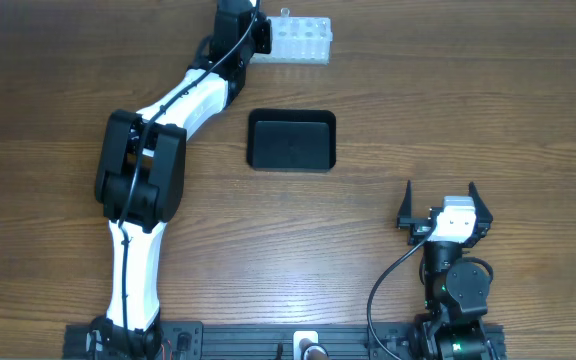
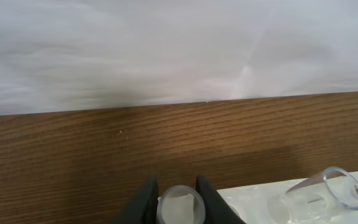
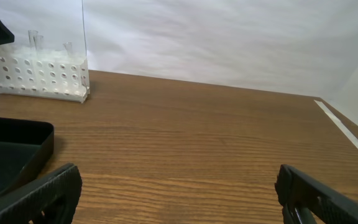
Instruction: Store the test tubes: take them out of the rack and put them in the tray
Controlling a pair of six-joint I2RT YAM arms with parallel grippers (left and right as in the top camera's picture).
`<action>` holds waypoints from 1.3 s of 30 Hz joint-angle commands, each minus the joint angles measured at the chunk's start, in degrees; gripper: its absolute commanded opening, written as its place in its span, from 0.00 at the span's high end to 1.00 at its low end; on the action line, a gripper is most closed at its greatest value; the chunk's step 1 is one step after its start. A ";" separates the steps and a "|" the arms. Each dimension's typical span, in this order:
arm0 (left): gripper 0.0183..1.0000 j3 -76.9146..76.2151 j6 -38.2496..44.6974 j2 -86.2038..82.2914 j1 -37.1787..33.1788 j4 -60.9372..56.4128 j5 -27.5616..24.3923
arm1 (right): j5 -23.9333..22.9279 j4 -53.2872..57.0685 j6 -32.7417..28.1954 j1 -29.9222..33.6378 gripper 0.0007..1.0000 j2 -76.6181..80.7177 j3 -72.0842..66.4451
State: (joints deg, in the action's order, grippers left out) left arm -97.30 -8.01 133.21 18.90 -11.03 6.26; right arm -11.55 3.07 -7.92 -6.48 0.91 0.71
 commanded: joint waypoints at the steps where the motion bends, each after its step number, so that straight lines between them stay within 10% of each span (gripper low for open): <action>1: 0.83 -1.31 -0.17 0.74 -0.04 -0.42 0.33 | -0.31 0.09 -0.31 -0.35 0.01 -0.59 -0.42; 24: 0.87 -1.31 1.79 -27.28 2.75 11.52 3.87 | -0.31 0.09 -0.31 -0.35 0.01 -0.59 -0.42; 39: 0.91 -1.29 -18.43 -28.50 11.78 57.33 6.10 | -0.31 0.09 -0.31 -0.35 0.01 -0.59 -0.42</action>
State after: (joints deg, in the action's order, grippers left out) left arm -99.04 -20.97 102.19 29.36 44.14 10.33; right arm -11.55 3.07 -7.97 -6.48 0.91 0.71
